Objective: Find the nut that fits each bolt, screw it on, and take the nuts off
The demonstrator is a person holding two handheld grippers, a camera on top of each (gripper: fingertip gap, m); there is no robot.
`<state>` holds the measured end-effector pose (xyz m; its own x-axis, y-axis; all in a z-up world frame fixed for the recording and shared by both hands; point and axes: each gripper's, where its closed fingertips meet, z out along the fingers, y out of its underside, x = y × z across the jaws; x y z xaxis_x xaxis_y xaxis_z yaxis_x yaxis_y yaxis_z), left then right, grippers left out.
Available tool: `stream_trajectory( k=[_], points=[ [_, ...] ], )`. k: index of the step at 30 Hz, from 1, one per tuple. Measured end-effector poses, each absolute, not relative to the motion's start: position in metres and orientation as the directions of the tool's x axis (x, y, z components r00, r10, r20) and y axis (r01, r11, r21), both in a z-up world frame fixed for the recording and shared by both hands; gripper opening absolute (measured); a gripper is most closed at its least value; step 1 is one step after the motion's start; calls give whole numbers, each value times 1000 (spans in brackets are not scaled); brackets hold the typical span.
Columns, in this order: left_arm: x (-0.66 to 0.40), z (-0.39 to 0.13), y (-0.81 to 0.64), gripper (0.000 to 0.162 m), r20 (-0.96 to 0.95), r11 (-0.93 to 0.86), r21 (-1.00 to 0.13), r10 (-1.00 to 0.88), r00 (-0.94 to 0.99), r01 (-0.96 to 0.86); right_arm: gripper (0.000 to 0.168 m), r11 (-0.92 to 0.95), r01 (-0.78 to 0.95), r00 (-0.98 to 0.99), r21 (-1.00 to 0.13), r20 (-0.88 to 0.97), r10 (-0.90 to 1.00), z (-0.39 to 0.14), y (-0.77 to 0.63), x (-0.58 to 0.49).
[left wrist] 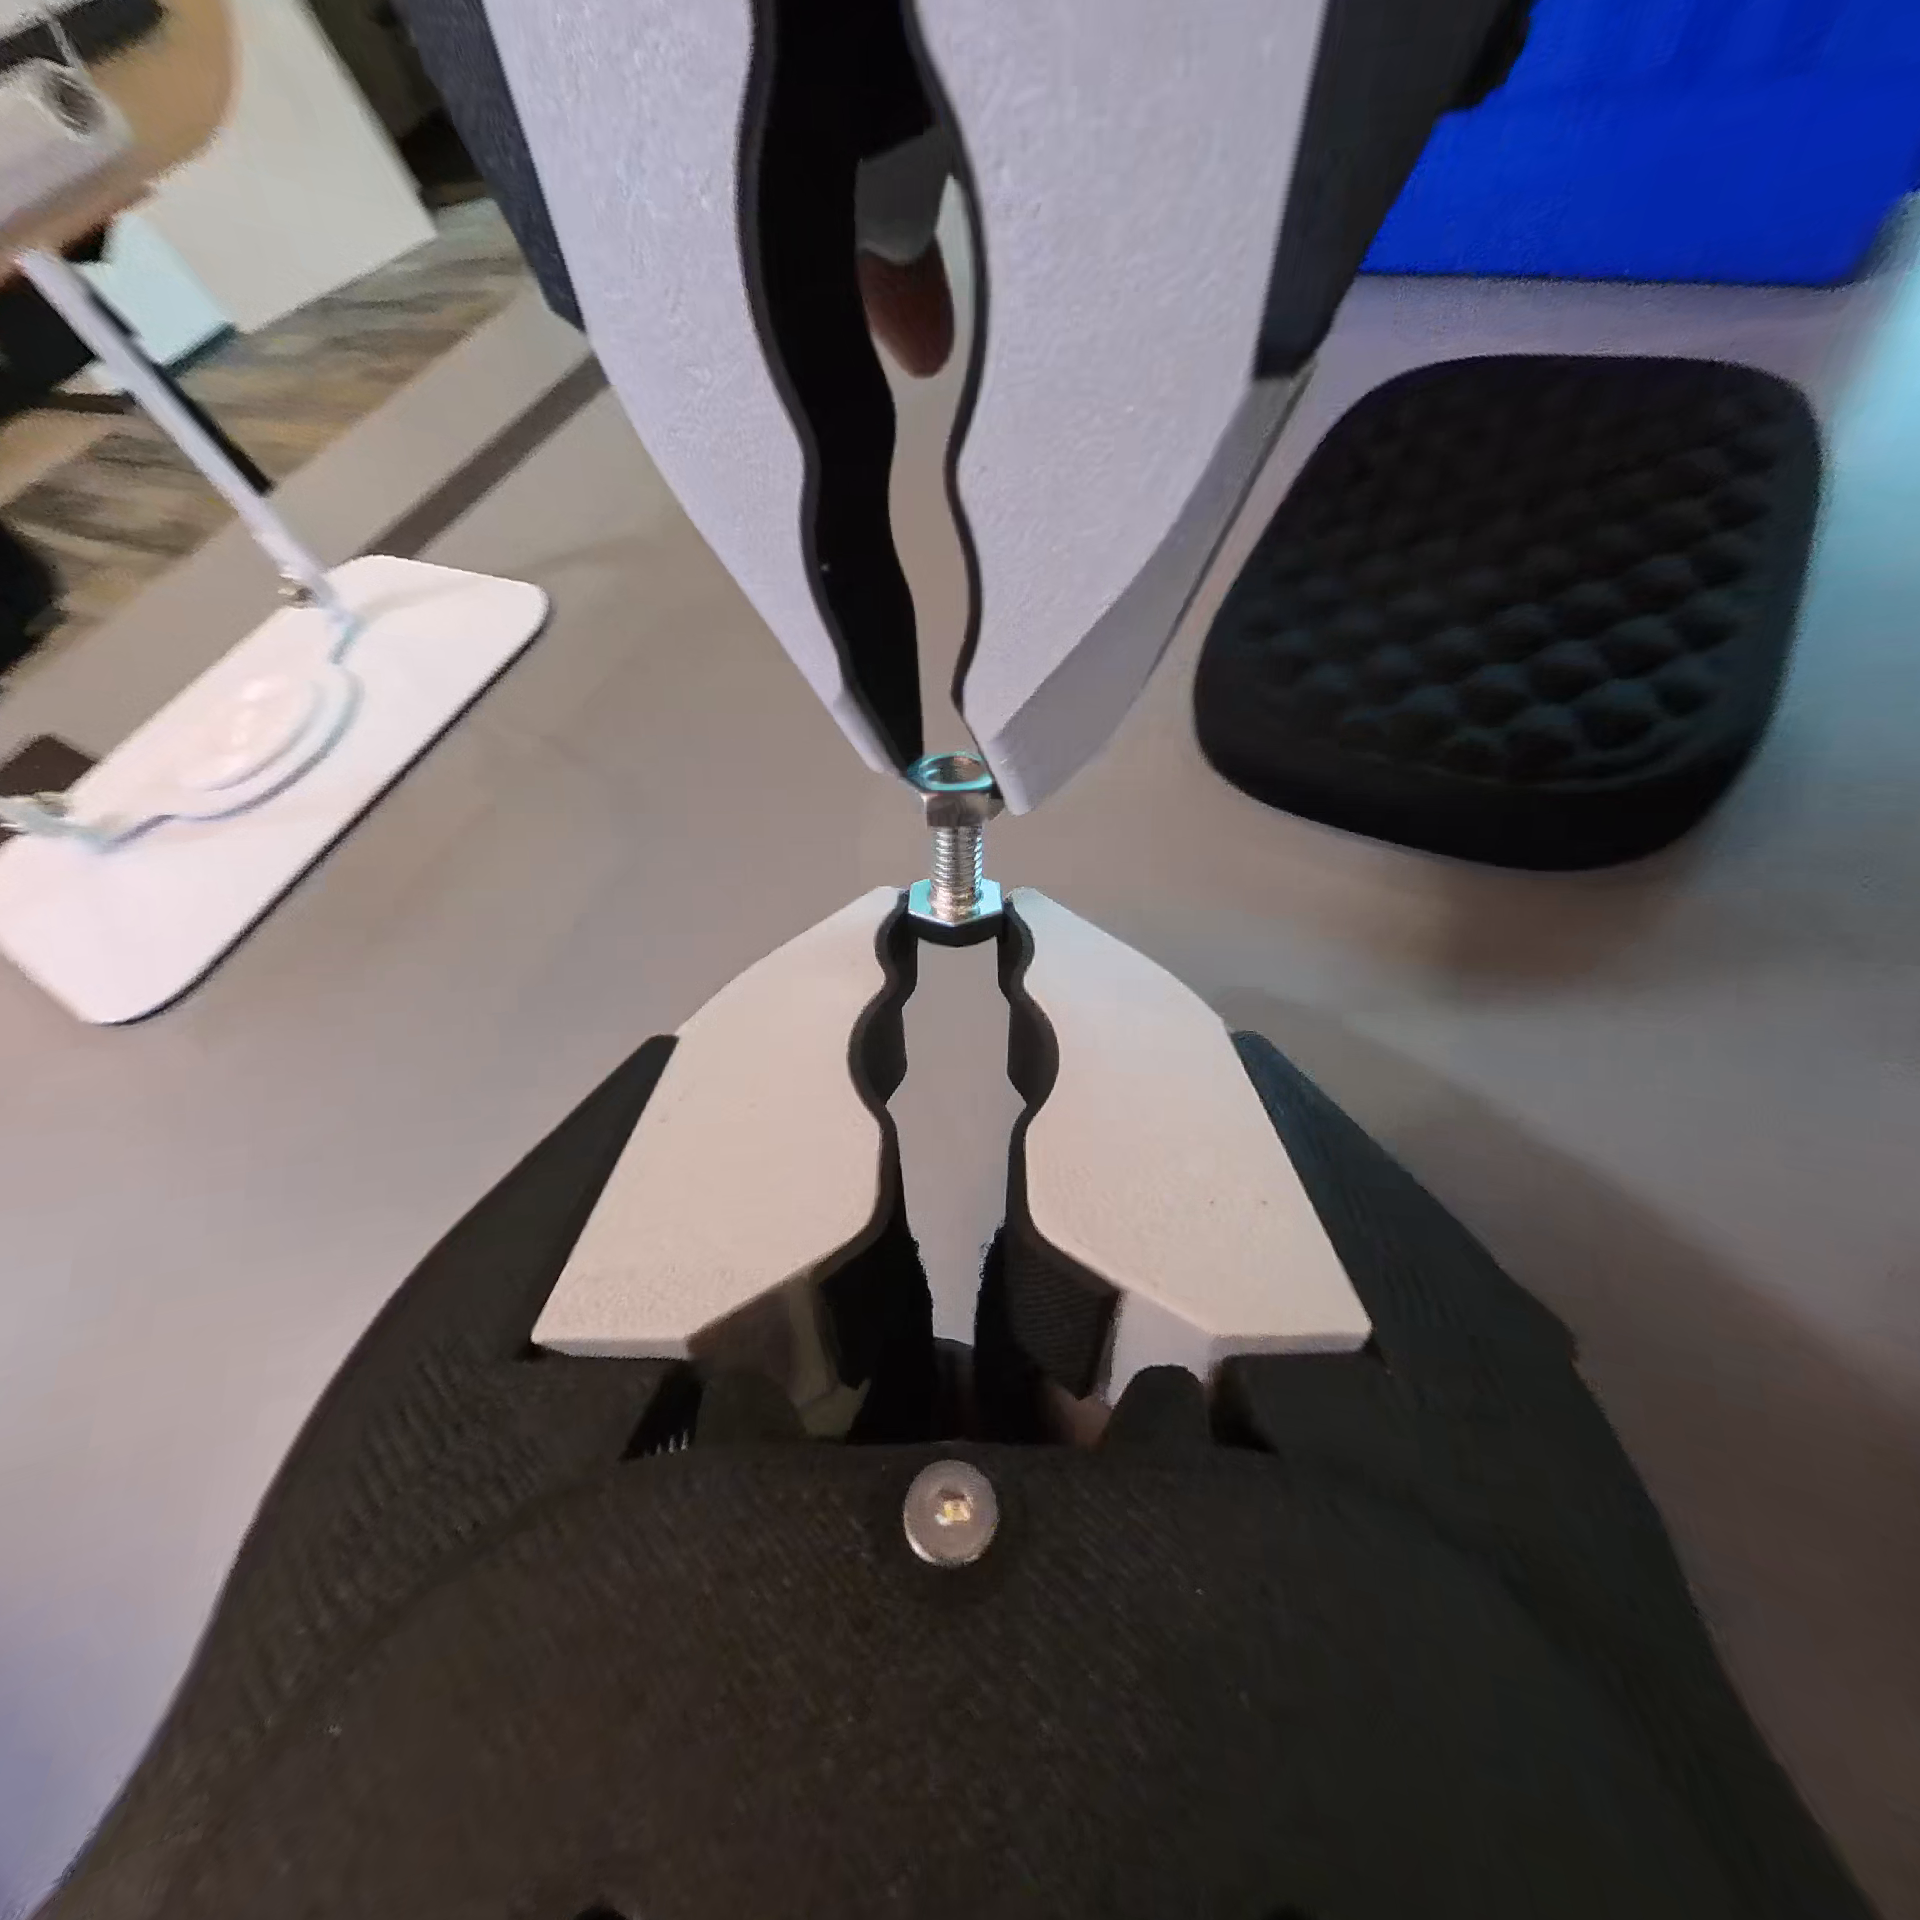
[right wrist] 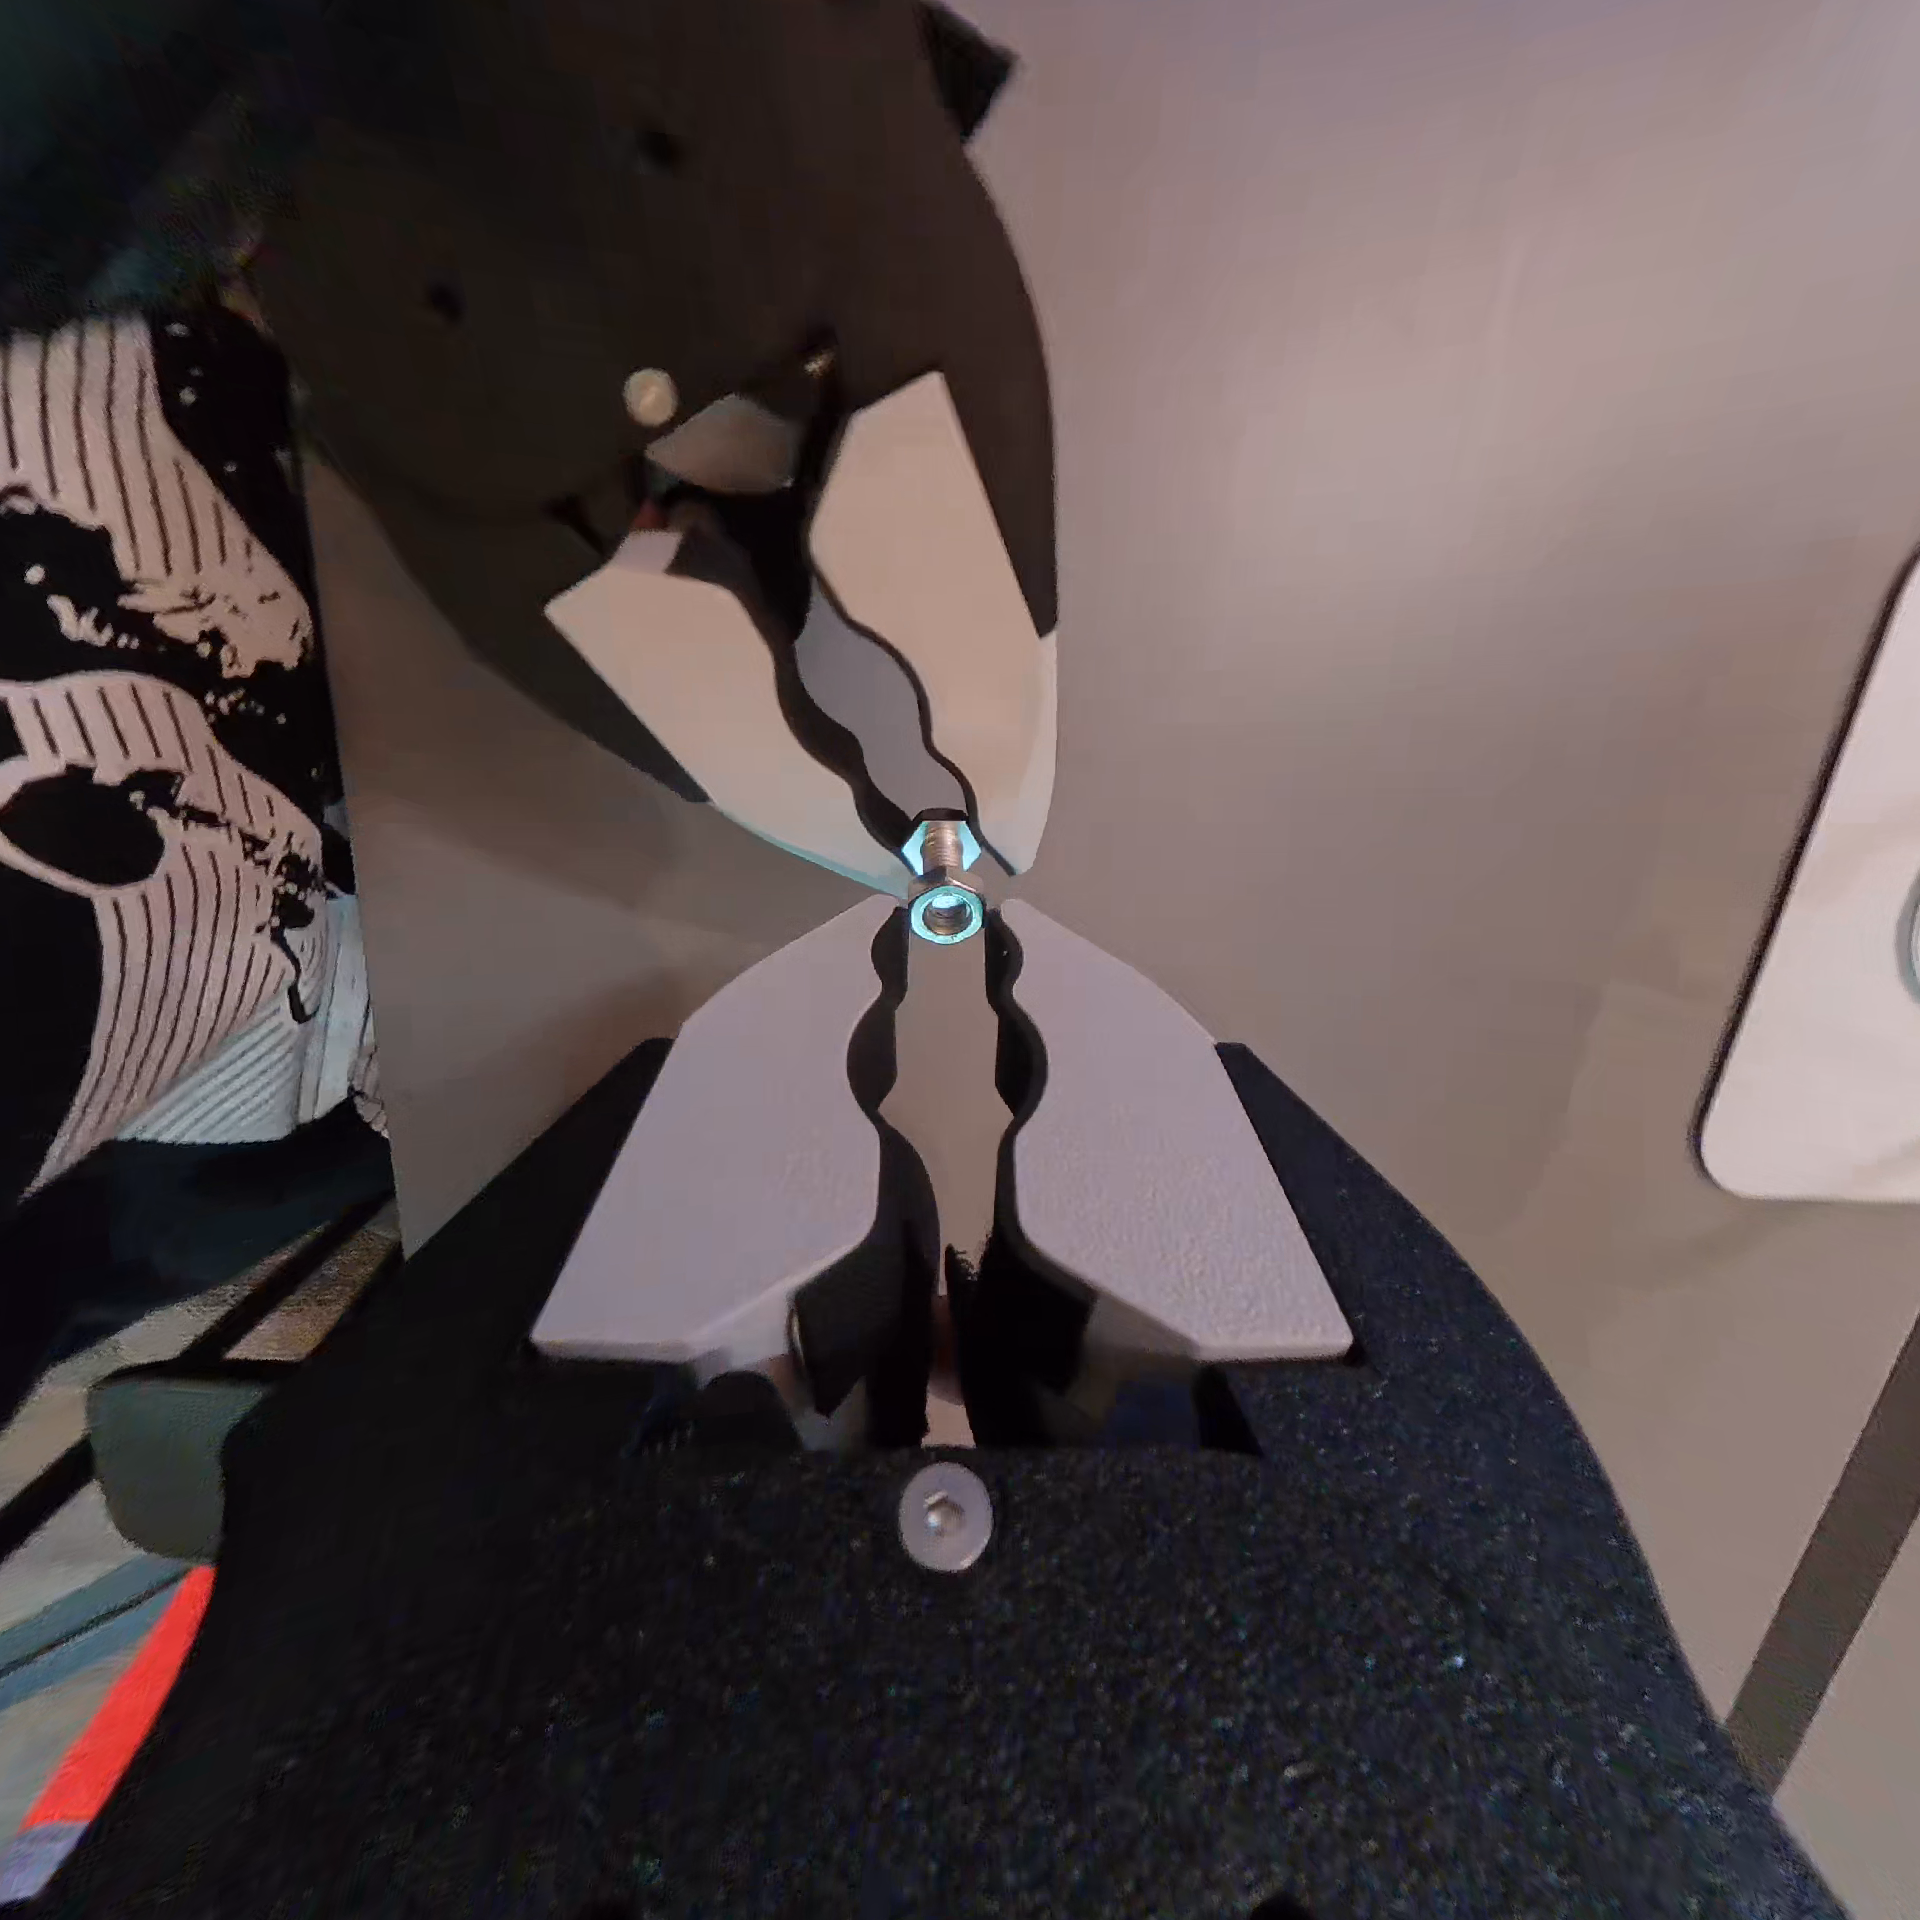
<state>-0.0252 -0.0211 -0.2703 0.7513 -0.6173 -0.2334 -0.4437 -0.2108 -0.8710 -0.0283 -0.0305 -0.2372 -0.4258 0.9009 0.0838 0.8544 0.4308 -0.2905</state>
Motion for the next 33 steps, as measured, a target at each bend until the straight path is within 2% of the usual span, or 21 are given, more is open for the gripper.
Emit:
stream_trajectory(
  k=[2,5,17,20,22,24,27,28,31,33],
  points=[
    [-28,-269,-19,15,-272,-199,-863,-592,759,-464,14,421,870,-409,-255,101,907,-237,-30,-29],
    [-27,-268,-19,15,-220,-208,-884,-603,767,-418,14,417,879,-399,-231,124,909,-235,-29,-31],
    [-26,-260,-20,15,-150,-198,-920,-618,771,-338,15,420,868,-393,-263,153,907,-222,-30,-35],
    [-26,-259,-20,15,-120,-205,-929,-622,774,-309,20,409,868,-381,-281,151,912,-220,-28,-34],
    [-26,-255,-21,15,-95,-197,-940,-631,770,-277,28,387,849,-365,-359,129,922,-214,-30,-35],
    [-24,-244,-24,15,-59,-163,-963,-652,756,-216,43,325,770,-341,-549,75,937,-202,-36,-41],
    [-26,-230,-26,15,-23,-118,-984,-669,743,-137,73,155,458,-351,-875,-18,936,-176,-49,-46],
    [-28,-228,-27,15,-18,-113,-985,-671,741,-127,75,90,325,-330,-942,-24,944,-169,-47,-44],
    [-29,-224,-27,15,-17,-89,-990,-678,735,-105,70,-100,-16,-250,-995,-93,964,-157,-34,-35],
    [-30,-221,-28,15,-18,-73,-993,-681,732,-92,63,-187,-115,-227,-976,-157,961,-159,-31,-33]
  ],
)
